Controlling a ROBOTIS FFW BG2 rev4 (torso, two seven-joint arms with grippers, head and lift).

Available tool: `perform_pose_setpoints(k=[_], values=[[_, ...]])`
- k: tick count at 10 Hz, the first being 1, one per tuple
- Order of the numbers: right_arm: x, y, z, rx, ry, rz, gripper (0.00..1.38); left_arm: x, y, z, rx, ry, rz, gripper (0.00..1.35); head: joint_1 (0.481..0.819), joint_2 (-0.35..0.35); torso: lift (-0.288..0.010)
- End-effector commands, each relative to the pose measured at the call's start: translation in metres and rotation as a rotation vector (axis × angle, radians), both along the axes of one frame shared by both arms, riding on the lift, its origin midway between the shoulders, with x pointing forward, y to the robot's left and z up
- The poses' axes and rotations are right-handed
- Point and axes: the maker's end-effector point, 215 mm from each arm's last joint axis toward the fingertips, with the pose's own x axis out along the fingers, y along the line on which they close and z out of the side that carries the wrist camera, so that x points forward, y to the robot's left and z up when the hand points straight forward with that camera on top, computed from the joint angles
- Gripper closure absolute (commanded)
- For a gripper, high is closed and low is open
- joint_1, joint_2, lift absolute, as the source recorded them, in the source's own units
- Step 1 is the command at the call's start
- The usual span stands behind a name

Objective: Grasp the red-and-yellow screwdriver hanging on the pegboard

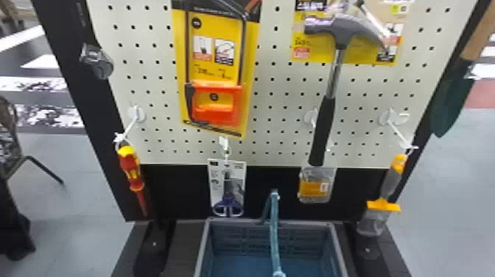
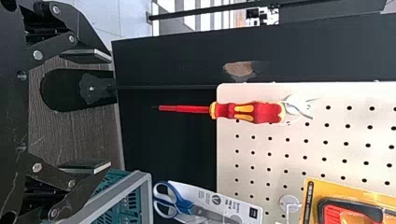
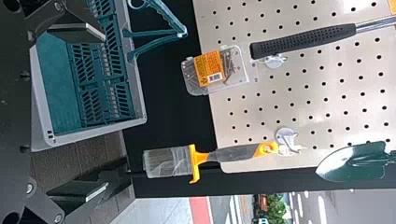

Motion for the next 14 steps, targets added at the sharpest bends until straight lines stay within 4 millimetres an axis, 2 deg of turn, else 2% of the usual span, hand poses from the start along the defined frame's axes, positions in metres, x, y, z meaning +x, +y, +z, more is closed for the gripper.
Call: perform_pose_setpoints(k=[1,7,9,11,14], values=[[-0.001,0.001,0.000,0.001,0.001,0.001,0.18,0.000,0.000,0.000,-0.003,0.001,0.002,0.47,0.549,0.000,-0.100],[0.000,0.000,0.000,0.000,0.001,0.000,0.18,0.004,-0.001,0.000,-0.009,0.004,-0.003,0.47,0.549,0.000,-0.100],[0.000,0.000,-0.001,0.001,0.002,0.000,0.18,0.020,-0.004,0.010,-0.021,-0.023,-0.008,0.48,0.549,0.000,-0.100],[0.000,0.001,0.000,0.002,0.000,0.001,0.18,0.046,-0.006,0.021,-0.028,-0.062,-0.048,0.48,0.549,0.000,-0.100],[0.001,0.001,0.000,0.002,-0.002,0.003,0.18,0.077,-0.001,0.034,-0.009,-0.098,-0.113,0.48,0.549,0.000,-0.100]])
